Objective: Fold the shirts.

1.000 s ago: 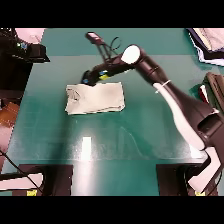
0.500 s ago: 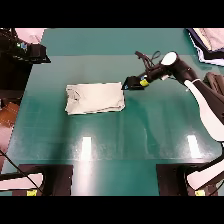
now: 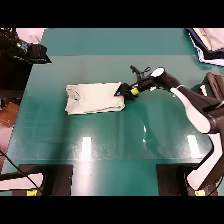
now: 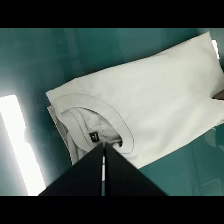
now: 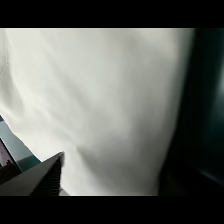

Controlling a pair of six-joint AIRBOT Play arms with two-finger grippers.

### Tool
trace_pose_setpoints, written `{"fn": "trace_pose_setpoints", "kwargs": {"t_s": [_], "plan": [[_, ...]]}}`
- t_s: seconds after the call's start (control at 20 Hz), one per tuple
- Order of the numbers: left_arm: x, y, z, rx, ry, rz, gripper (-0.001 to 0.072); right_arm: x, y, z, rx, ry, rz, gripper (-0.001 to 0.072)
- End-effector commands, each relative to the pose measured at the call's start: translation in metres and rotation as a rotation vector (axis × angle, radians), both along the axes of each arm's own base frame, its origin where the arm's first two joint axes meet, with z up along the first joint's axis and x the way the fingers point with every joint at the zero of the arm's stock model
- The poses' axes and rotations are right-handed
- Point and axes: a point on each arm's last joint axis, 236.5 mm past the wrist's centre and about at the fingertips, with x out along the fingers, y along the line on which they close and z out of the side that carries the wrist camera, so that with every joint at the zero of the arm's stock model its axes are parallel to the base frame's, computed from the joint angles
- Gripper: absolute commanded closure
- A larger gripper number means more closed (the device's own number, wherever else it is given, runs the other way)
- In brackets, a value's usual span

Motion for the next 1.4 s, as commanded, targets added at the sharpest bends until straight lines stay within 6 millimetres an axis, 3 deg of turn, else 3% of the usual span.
{"fn": "trace_pose_setpoints", "kwargs": {"t_s": [0.0,0.05,0.15,0.2,0.3,0.4,0.55,0.7,0.85,1.0,1.2,1.35], "plan": [[-0.003,0.0,-0.002,0.001,0.013,-0.004,0.0683,-0.006,0.043,-0.001,0.074,0.023,0.033,0.0178],[-0.003,0.0,-0.002,0.002,0.014,-0.004,0.0683,-0.007,0.052,-0.001,0.081,0.006,0.05,0.0261],[-0.003,0.0,-0.002,0.002,0.015,-0.005,0.0683,-0.002,0.06,0.003,0.085,-0.064,0.07,0.0598],[-0.004,0.0,-0.002,0.002,0.018,-0.006,0.0683,0.002,0.062,0.008,0.092,-0.102,0.086,0.0698],[-0.005,0.0,-0.003,0.003,0.024,-0.008,0.0683,0.012,0.056,0.027,0.099,-0.162,0.115,0.0699],[-0.006,0.0,-0.003,0.003,0.027,-0.01,0.0683,0.034,0.022,0.049,0.028,-0.24,0.114,0.0701],[-0.007,0.0,-0.004,0.003,0.03,-0.01,0.0683,0.077,-0.074,0.092,-0.15,-0.369,0.017,0.0701],[-0.007,-0.001,-0.003,0.002,0.03,-0.011,0.0683,0.111,-0.199,0.149,-0.277,-0.485,-0.195,0.0701],[-0.008,-0.003,-0.003,-0.007,0.036,-0.017,0.0683,0.12,-0.324,0.19,-0.347,-0.549,-0.444,0.0701],[-0.014,-0.014,-0.001,-0.049,0.054,-0.044,0.0683,0.107,-0.436,0.206,-0.416,-0.561,-0.659,0.0702],[-0.021,-0.023,0.001,-0.085,0.074,-0.07,0.0683,0.085,-0.535,0.212,-0.508,-0.602,-0.82,0.0702],[-0.021,-0.024,0.001,-0.091,0.076,-0.069,0.0683,0.075,-0.575,0.219,-0.547,-0.627,-0.911,0.0703]]}}
